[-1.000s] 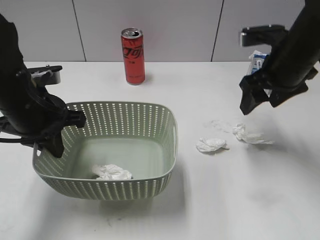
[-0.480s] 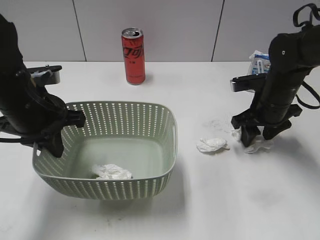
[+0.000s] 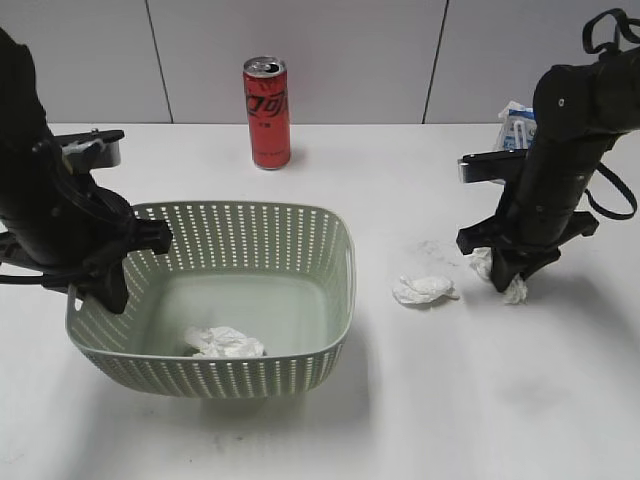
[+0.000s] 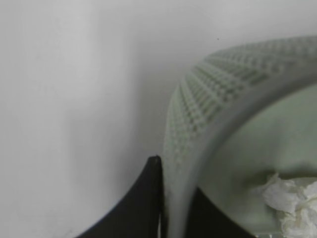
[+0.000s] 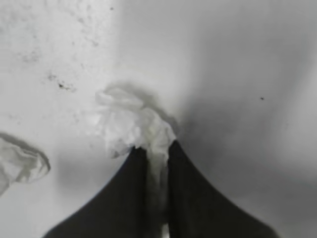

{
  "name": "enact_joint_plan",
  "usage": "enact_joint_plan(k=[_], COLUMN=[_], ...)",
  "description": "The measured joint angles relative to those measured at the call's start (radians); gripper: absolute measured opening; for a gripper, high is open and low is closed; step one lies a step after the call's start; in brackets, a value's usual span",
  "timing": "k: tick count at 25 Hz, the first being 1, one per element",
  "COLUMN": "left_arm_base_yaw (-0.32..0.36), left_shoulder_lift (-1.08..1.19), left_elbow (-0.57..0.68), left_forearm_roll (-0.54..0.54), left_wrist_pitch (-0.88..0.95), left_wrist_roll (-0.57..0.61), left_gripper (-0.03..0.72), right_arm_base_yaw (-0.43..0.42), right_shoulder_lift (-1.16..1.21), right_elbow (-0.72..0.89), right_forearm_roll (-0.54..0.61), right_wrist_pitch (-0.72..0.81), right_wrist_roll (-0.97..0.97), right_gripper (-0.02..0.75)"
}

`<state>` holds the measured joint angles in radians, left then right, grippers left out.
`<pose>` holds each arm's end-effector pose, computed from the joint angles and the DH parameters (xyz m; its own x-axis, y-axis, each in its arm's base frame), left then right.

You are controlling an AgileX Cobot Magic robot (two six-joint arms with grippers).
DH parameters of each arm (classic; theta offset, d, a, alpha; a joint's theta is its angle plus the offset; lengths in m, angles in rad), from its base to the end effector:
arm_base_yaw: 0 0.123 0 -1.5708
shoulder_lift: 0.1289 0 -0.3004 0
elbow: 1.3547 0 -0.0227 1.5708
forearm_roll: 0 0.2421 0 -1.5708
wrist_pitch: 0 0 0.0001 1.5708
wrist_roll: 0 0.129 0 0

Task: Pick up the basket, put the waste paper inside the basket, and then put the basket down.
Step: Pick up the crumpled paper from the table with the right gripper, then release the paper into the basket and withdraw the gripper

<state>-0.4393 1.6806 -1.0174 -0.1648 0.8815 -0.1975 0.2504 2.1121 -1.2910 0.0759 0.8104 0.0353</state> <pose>0.2661 -0.1431 0.1750 -0.9876 0.1372 -0.0768 0.1478 0.9767 -0.1557 0.3713 0.1023 0.0844 -0.9865 -0.1621 -0.0230 -0.1632 0.9849 0.0571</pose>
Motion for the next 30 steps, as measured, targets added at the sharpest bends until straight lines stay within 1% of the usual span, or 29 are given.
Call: enact_joint_plan(k=[1,2,6,9,10,13,15,17,20,21,22,23,26,27,28,30], left_arm_base_yaw=[0.000,0.000,0.000,0.000,0.000,0.000,0.000,0.000,0.000,0.000,0.000,0.000,0.000,0.000,0.000,0.000], left_shoulder_lift=[0.000,0.000,0.000,0.000,0.000,0.000,0.000,0.000,0.000,0.000,0.000,0.000,0.000,0.000,0.000,-0.001], left_elbow=[0.000,0.000,0.000,0.000,0.000,0.000,0.000,0.000,0.000,0.000,0.000,0.000,0.000,0.000,0.000,0.000], left_forearm_roll=[0.000,0.000,0.000,0.000,0.000,0.000,0.000,-0.001,-0.001,-0.001,-0.001,-0.001,-0.001,-0.001,-0.001,0.000], left_wrist_pitch=[0.000,0.000,0.000,0.000,0.000,0.000,0.001,0.001,0.001,0.002,0.003,0.003,0.004,0.004,0.005,0.010], left_wrist_roll=[0.000,0.000,0.000,0.000,0.000,0.000,0.000,0.000,0.000,0.000,0.000,0.000,0.000,0.000,0.000,0.000], left_gripper=[0.006,0.006,0.006,0.006,0.006,0.006,0.006,0.006,0.006,0.006,0.006,0.006,0.006,0.006,0.006,0.006], right_arm_base_yaw=[0.000,0.000,0.005,0.050,0.074,0.190,0.290,0.378,0.486,0.511,0.527,0.535,0.538,0.535,0.527,0.500], right_shoulder_lift=[-0.001,-0.005,-0.043,-0.159,-0.204,-0.362,-0.429,-0.459,-0.438,-0.422,-0.400,-0.377,-0.328,-0.323,-0.323,-0.327], right_elbow=[0.000,0.000,0.012,0.013,0.013,0.010,0.009,0.008,0.008,0.008,0.008,0.007,-0.016,-0.031,-0.049,-0.110], right_forearm_roll=[0.007,0.009,0.016,0.050,0.073,0.153,0.210,0.269,0.312,0.320,0.324,0.326,0.319,0.297,0.260,0.178], right_wrist_pitch=[-0.001,-0.003,-0.012,-0.028,-0.046,-0.114,-0.182,-0.230,-0.253,-0.253,-0.249,-0.239,-0.187,-0.169,-0.148,-0.100], right_wrist_roll=[0.000,0.000,-0.027,-0.102,-0.133,-0.241,-0.337,-0.437,-0.487,-0.493,-0.495,-0.496,-0.474,-0.444,-0.399,-0.296], right_gripper=[0.066,0.038,0.029,0.027,0.026,0.026,0.026,0.026,0.030,0.052,0.093,0.174,0.488,0.565,0.599,0.605])
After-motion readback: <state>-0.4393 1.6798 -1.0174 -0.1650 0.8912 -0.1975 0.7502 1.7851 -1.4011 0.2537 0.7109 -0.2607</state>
